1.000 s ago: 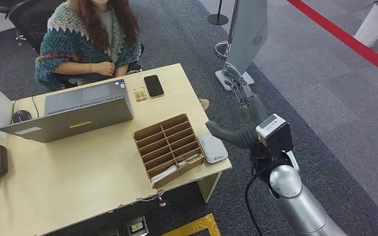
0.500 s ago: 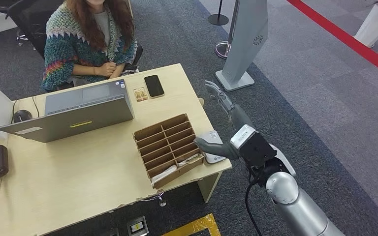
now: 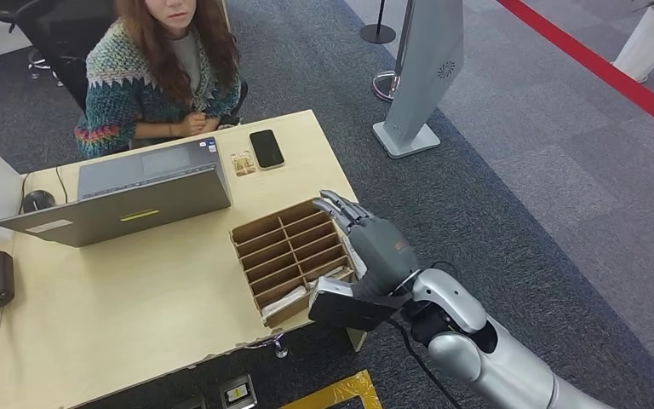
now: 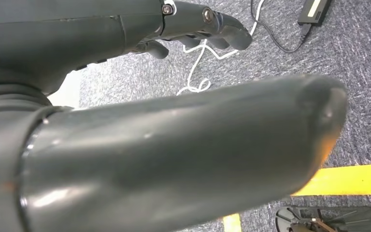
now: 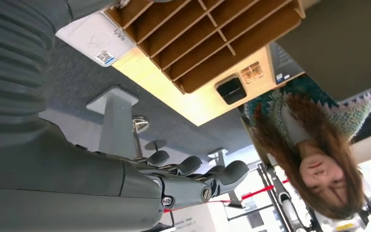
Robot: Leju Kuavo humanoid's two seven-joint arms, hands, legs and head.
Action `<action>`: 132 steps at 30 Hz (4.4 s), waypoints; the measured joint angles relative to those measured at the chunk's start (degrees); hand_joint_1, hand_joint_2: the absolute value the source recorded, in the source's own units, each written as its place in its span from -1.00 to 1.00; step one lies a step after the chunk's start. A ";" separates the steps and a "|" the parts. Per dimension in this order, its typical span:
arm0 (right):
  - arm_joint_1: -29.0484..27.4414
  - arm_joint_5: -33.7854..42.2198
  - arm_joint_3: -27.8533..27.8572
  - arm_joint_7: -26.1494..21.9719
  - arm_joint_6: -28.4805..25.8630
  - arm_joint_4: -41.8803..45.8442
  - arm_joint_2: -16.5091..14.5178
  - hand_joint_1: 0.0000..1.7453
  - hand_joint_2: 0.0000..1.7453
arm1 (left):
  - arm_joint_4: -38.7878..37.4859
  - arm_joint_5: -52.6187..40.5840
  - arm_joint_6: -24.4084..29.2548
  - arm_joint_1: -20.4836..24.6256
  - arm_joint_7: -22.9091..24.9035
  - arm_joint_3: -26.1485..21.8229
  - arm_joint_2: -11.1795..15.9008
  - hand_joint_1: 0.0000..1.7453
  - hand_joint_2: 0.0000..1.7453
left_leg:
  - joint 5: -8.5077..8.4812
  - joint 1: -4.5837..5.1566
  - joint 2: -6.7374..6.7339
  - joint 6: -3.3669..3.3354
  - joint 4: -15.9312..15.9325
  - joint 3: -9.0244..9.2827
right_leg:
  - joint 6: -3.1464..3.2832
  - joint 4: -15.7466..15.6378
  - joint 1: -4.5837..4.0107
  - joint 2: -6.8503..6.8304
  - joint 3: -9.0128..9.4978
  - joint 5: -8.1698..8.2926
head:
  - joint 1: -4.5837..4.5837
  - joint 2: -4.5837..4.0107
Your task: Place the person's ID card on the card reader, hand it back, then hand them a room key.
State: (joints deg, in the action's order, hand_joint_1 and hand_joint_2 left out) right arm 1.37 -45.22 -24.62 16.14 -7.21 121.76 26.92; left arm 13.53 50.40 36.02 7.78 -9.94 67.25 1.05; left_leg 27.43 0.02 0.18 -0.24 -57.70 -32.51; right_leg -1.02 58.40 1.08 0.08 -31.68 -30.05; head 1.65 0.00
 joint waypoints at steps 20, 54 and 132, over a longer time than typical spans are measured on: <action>3.33 -7.73 -9.92 2.63 4.59 -7.96 1.21 -1.00 1.00 | 0.00 -0.16 0.03 0.14 0.22 0.00 0.00 -1.00 -1.00 | 0.00 0.00 0.00 0.00 0.00 0.00 | 0.00 0.00 0.00 0.00 0.00 0.00 | 0.01 0.00; 5.17 -9.95 -12.29 4.39 -1.52 -19.21 3.62 -1.00 1.00 | 0.00 0.02 0.26 0.02 0.44 0.00 0.00 -1.00 -1.00 | 0.00 0.00 0.00 0.00 0.00 0.00 | 0.00 0.00 0.00 0.00 -0.01 0.00 | 0.01 0.00; 19.98 -13.00 -7.42 -0.99 5.65 -13.90 4.60 1.00 1.00 | 0.20 -2.46 0.06 1.40 0.77 0.28 -0.95 -1.00 -1.00 | -0.04 0.00 -0.03 0.00 -0.02 0.05 | 0.01 0.02 0.01 0.02 0.01 0.04 | 0.01 0.00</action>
State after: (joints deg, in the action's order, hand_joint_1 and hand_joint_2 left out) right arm 21.35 -58.22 -32.04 15.15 -1.56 107.86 31.51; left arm 13.73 47.94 36.08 9.18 -9.17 67.54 0.10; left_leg 27.39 0.02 0.15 -0.24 -57.72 -32.46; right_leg -1.01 58.42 1.08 0.11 -31.67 -30.01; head 1.66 0.00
